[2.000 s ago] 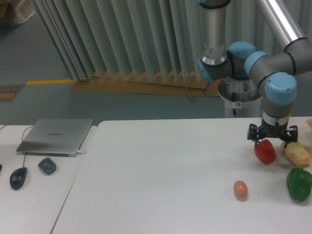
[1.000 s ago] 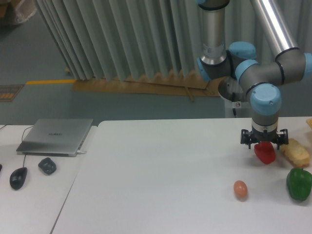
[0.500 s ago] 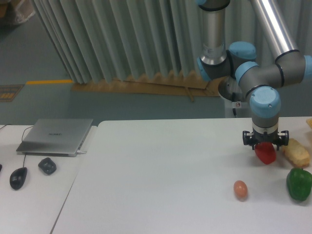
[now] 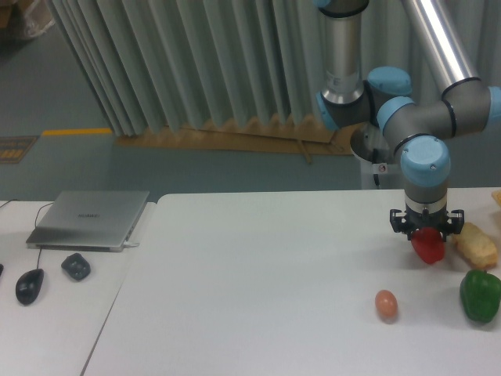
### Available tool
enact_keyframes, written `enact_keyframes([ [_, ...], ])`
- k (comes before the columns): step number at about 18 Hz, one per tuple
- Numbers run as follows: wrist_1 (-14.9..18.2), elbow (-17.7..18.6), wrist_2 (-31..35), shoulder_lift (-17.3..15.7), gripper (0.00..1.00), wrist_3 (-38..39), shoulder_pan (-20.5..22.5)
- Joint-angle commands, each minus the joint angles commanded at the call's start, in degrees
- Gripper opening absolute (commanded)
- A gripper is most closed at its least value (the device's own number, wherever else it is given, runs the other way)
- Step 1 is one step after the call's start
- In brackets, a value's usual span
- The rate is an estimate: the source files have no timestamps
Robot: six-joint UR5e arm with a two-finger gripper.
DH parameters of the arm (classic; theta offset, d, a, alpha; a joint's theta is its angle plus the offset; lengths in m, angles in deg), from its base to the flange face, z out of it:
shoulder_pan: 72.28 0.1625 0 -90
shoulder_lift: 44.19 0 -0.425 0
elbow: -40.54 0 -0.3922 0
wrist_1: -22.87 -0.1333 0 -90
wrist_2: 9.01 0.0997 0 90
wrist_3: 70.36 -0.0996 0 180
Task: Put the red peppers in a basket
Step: 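Lift the red bell pepper and carry it away from the table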
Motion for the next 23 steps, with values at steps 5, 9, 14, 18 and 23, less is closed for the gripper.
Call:
enact_keyframes([
  [5,3.0,-2.6,0.0,-0.4,0.57,-1.6,0.1],
  [9,8.5,-11.1,-0.6,-0.9,0.57,-4.8,0.9],
  [14,9.0,-14.1,-1.7,-1.9,0.57,-12.5,5.5],
  [18,8.9,-14.5,-2.3,-2.7,0.57,-32.6,12.6],
  [23,8.7,-15.2,-2.6,-2.6,0.57,-45.1,17.0],
])
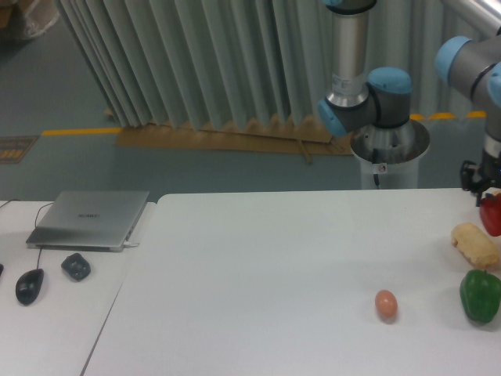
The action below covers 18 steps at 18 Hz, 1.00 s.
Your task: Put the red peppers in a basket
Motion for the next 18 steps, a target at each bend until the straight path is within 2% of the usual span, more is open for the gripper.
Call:
enact_keyframes([
  [6,-0.9,-0.1,0.3,0.1,0.57,-31.3,5.1],
  [8,-2.0,-0.1,0.3,0.5,0.57,-36.3,5.5],
  [13,-2.6,0.0,-0.2,0.9,0.57,-48.5,11.2],
  [15,-2.6,0.2,-0.3,0.9,0.57,-51.3,13.8],
  [18,-2.7,0.4,-0.3,0.9,0.57,-52.5,15.0],
])
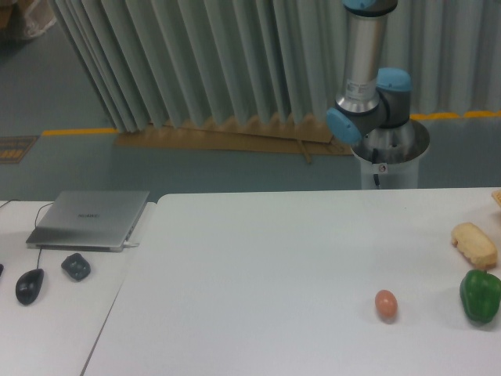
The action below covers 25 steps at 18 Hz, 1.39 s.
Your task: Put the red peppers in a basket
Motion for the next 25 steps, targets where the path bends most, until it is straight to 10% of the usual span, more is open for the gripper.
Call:
enact_keyframes([
  [14,-2.2,-0.9,0.1,0.7,0.58,-10.2,3.1],
  [16,-2.3,-0.4,0.0,0.6,1.00,-10.4,3.1],
  [25,-2.1,-0.4,-0.1,0.4,1.00,-9.6,2.5],
])
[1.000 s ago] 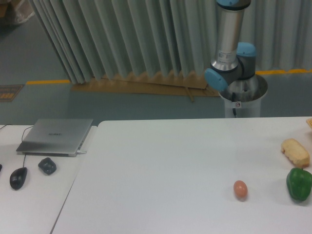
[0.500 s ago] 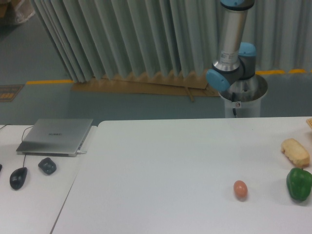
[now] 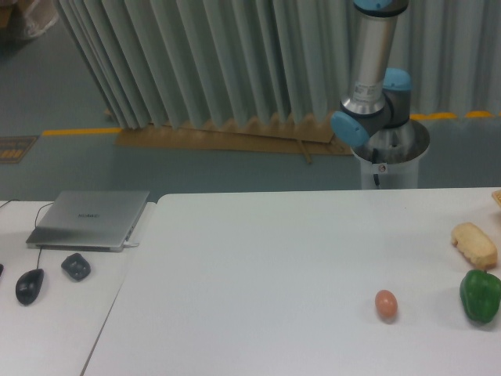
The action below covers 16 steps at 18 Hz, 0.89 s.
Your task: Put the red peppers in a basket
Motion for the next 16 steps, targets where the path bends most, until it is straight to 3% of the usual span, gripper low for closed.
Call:
enact_keyframes([
  [2,0.0,0.0,0.0,-0.3,1.00,0.6,-0.9],
  [7,0.1,0.0,-2.4,-0.4,1.00,26.8,-10.3],
  [10,0.2,0.0,-2.3,-0.4,1.00,34.8,-13.4],
  [14,0.9,0.3,-2.9,-0.9,1.00,37.7,-15.6],
  [16,1.3,2.8,-4.6,-2.3,1.00,39.4,-17.3],
])
